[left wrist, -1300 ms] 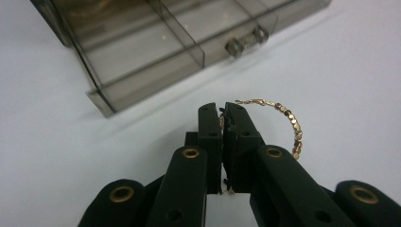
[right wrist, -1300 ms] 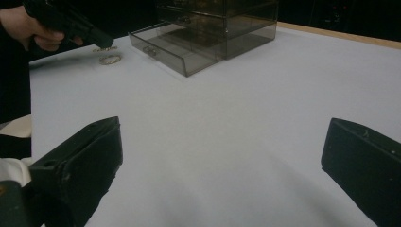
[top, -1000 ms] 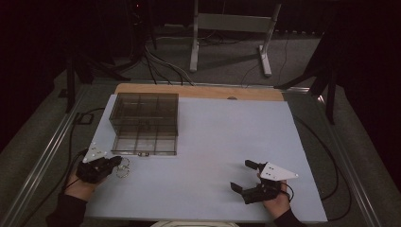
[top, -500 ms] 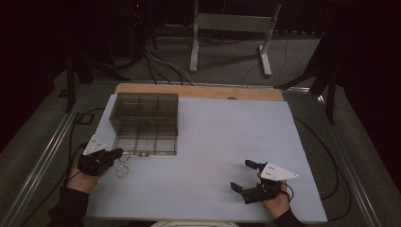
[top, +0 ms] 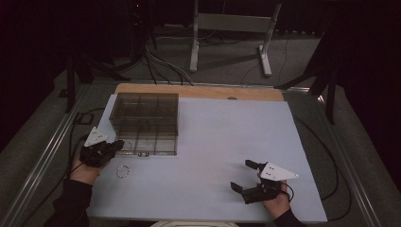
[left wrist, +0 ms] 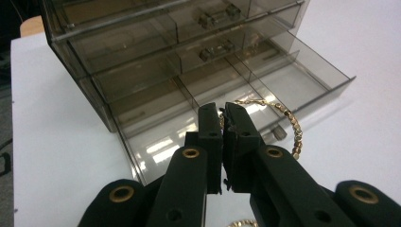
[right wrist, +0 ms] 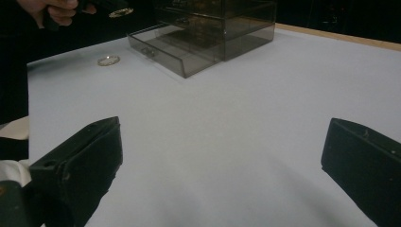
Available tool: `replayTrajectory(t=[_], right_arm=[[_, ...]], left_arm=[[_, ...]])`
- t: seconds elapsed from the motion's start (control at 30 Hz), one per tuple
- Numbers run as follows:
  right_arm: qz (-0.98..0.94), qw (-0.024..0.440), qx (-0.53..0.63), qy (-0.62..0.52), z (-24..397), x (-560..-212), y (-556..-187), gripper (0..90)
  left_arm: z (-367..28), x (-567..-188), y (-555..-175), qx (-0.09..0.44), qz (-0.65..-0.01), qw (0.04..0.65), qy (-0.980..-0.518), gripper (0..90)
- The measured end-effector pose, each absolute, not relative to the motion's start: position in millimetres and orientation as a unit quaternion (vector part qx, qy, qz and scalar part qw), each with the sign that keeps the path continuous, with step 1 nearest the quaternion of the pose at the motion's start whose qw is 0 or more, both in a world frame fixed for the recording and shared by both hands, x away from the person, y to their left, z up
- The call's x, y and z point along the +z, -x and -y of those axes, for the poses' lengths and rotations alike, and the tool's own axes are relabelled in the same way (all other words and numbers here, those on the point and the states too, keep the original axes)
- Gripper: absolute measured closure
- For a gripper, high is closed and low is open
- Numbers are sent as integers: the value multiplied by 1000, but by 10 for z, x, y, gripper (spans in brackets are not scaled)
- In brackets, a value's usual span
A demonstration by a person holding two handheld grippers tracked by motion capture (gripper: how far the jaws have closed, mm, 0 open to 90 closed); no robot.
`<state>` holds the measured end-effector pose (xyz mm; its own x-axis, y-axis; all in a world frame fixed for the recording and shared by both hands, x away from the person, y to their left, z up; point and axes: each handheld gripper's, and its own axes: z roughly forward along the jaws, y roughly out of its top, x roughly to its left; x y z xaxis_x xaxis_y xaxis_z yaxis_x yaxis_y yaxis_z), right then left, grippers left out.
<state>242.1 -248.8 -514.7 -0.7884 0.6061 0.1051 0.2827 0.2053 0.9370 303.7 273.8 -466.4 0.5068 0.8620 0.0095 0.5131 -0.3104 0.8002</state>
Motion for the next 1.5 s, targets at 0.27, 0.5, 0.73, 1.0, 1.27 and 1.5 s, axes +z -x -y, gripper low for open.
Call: replayTrajectory(t=[0.27,0.5,0.73,1.0,1.27,1.5], right_arm=[[-761,145,561,-292,2492,-5147,-2422,0],[-761,145,561,-293,2496,-5149,-2422,0],[-762,144,560,-293,2488,-5153,-2428,0],[-761,143,561,-294,2493,-5154,-2433,0],[-764,143,557,-293,2483,-5157,-2426,0],[-765,143,556,-293,2484,-5158,-2426,0]], left_arm=[[-2753,-4649,-3139,231,-452,391,-768,877],[-2778,-4652,-3210,233,-460,395,-760,878],[-2784,-4703,-3303,237,-471,391,-754,877],[-2796,-4770,-3404,236,-481,385,-752,877],[-2805,-4848,-3478,231,-486,371,-757,877],[-2820,-4932,-3518,235,-494,347,-761,876]])
